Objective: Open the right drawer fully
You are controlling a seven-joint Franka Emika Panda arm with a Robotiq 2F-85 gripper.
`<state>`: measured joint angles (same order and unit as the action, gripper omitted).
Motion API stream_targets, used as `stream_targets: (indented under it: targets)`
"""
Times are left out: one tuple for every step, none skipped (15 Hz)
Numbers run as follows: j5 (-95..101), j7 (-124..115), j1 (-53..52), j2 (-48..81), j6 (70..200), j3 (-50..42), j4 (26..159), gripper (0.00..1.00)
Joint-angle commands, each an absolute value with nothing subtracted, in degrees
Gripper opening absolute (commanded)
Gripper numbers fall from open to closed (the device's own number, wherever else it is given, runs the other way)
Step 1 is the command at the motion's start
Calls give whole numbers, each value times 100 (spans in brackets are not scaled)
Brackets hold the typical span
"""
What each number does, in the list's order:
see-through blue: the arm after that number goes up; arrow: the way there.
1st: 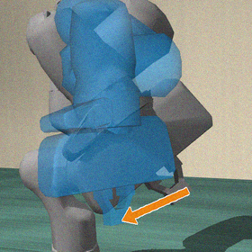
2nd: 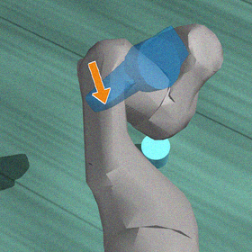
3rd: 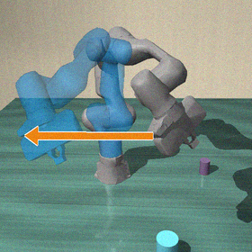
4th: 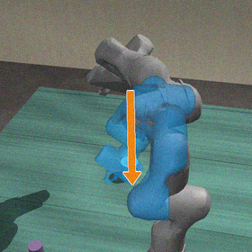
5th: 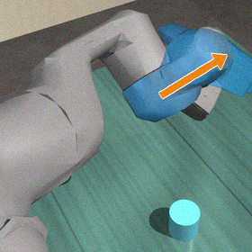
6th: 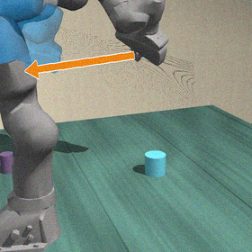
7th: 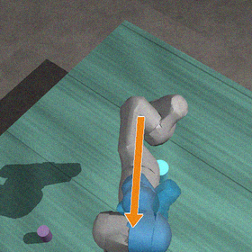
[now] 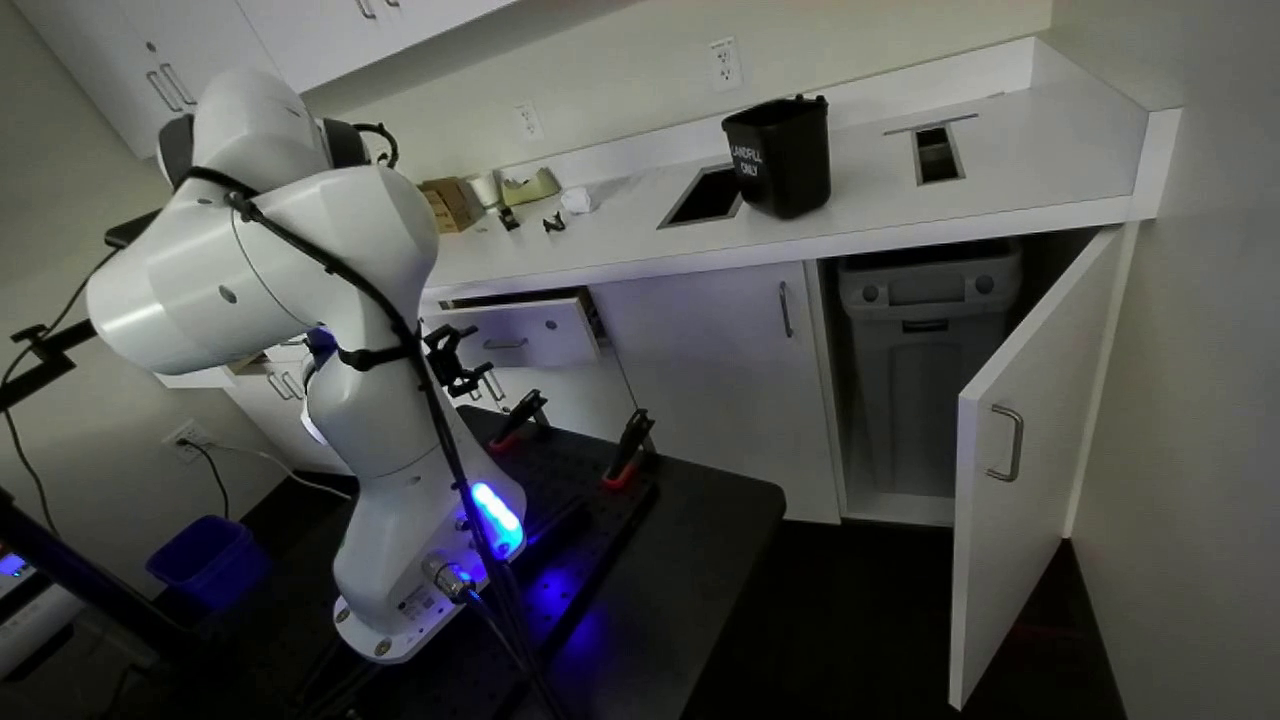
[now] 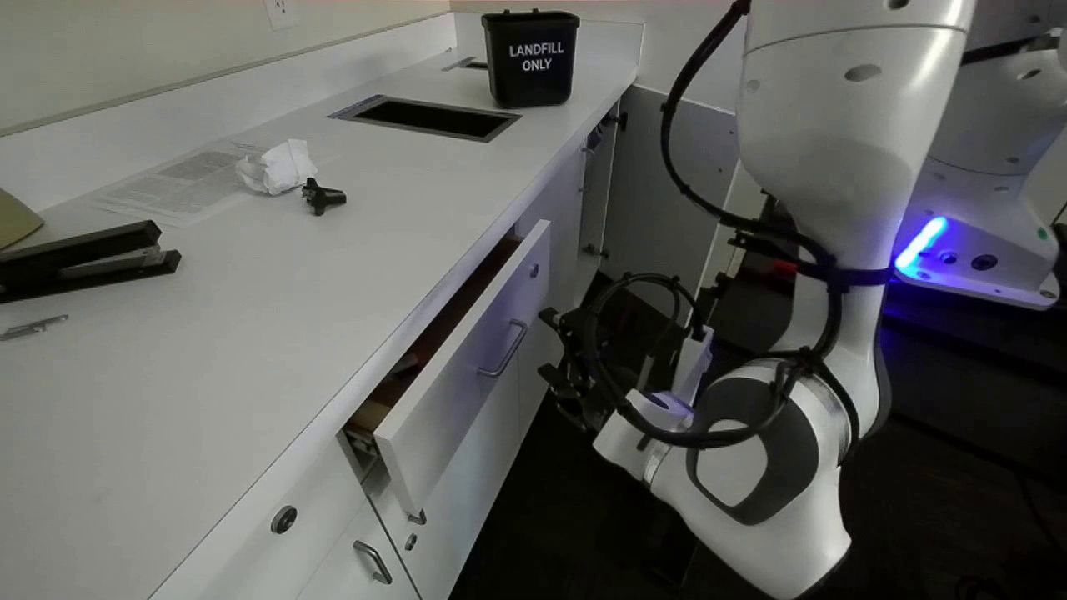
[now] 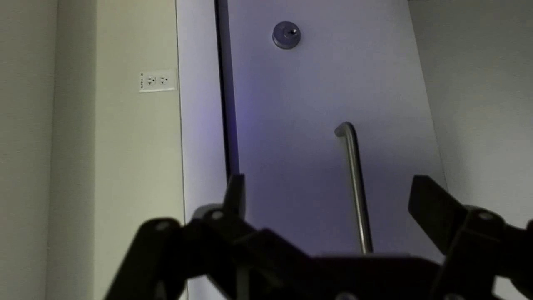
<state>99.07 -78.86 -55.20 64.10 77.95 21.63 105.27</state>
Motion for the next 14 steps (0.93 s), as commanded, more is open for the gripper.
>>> stream_targets:
  targets:
    - [10116, -7848, -5635, 6664, 7711, 2014, 10182, 100]
    - [10187, -7851, -5639, 6712, 7713, 1994, 10131, 100]
    - [10241, -7844, -5632, 6752, 7721, 1986, 10085, 100]
    - [10294, -7838, -5630, 6781, 7721, 1977, 10053, 100]
    - [10343, -7844, -5625, 6810, 7725, 1972, 10021, 100]
    - [10391, -7844, -5621, 6829, 7726, 1964, 9996, 100]
    - [10429, -7849, -5619, 6836, 7717, 1962, 9983, 100]
    - [10467, -7839, -5621, 6843, 7701, 1951, 9968, 100]
    - [10481, -7821, -5618, 6842, 7683, 1950, 9957, 100]
    - [10505, -7812, -5621, 6836, 7669, 1943, 9959, 100]
    - [10530, -7799, -5618, 6834, 7668, 1936, 9957, 100]
    - [10568, -7784, -5612, 6835, 7683, 1920, 9957, 99]
    - [10596, -7767, -5606, 6840, 7695, 1910, 9950, 92]
    - [10622, -7756, -5603, 6851, 7697, 1898, 9934, 74]
